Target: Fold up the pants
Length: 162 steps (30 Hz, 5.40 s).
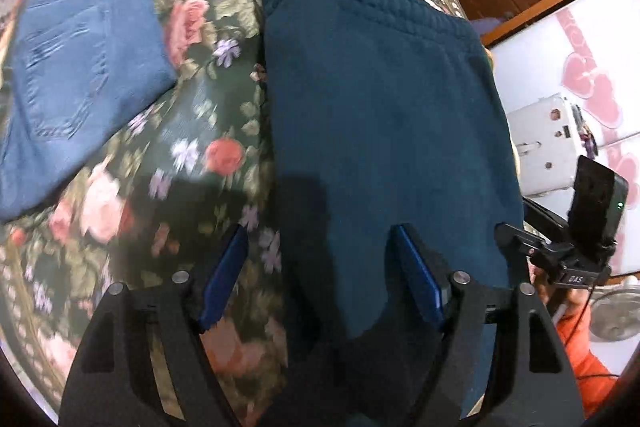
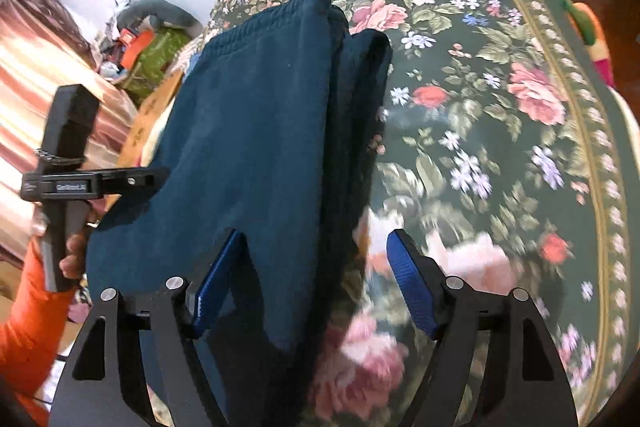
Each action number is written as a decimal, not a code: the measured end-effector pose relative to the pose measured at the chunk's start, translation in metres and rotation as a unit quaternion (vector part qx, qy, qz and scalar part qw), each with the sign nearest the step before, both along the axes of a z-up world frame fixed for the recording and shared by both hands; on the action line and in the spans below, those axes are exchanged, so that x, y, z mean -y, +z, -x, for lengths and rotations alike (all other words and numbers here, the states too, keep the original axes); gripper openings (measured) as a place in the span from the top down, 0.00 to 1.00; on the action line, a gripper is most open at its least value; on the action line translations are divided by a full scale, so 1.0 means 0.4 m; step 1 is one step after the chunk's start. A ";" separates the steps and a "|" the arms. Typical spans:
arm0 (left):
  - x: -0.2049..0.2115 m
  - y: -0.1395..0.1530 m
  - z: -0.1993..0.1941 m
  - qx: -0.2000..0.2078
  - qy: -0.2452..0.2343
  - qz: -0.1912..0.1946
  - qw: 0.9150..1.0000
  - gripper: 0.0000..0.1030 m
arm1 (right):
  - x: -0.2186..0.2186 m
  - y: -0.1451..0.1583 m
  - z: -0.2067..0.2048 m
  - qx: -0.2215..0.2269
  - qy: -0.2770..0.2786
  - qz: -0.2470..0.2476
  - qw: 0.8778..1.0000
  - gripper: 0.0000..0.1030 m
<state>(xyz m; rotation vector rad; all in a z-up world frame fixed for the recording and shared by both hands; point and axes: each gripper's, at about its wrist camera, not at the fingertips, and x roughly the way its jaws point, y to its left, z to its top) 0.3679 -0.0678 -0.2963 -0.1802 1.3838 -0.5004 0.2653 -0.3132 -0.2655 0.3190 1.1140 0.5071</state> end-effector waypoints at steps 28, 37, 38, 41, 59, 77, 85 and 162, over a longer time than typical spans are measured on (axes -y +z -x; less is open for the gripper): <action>0.051 0.145 0.121 0.074 -0.021 0.007 0.997 0.59 | -0.132 0.161 0.074 0.100 0.076 0.032 0.992 0.71; -0.158 0.413 0.227 0.230 0.049 0.004 0.972 0.60 | -0.307 0.384 0.096 0.238 0.117 0.035 0.964 0.73; -0.179 0.437 0.229 0.248 0.058 -0.002 0.967 0.60 | -0.330 0.402 0.087 0.249 0.117 0.030 0.961 0.73; -0.247 0.492 0.231 0.289 0.087 -0.018 0.953 0.60 | -0.397 0.440 0.045 0.268 0.120 0.012 0.956 0.73; -0.542 0.314 -0.154 0.260 0.182 -0.053 0.947 0.61 | -0.690 0.269 -0.337 0.230 0.123 0.015 0.965 0.74; -0.641 0.051 -0.314 0.145 0.216 -0.146 0.954 0.56 | -0.668 0.115 -0.427 0.138 0.104 0.159 0.972 0.71; -0.558 0.299 -0.066 0.249 0.168 -0.152 0.942 0.52 | -0.590 0.383 -0.240 0.227 0.077 0.097 0.966 0.65; -0.319 0.728 0.801 0.539 0.224 -0.097 0.806 0.00 | -0.459 0.709 0.522 0.455 0.002 0.030 0.890 0.00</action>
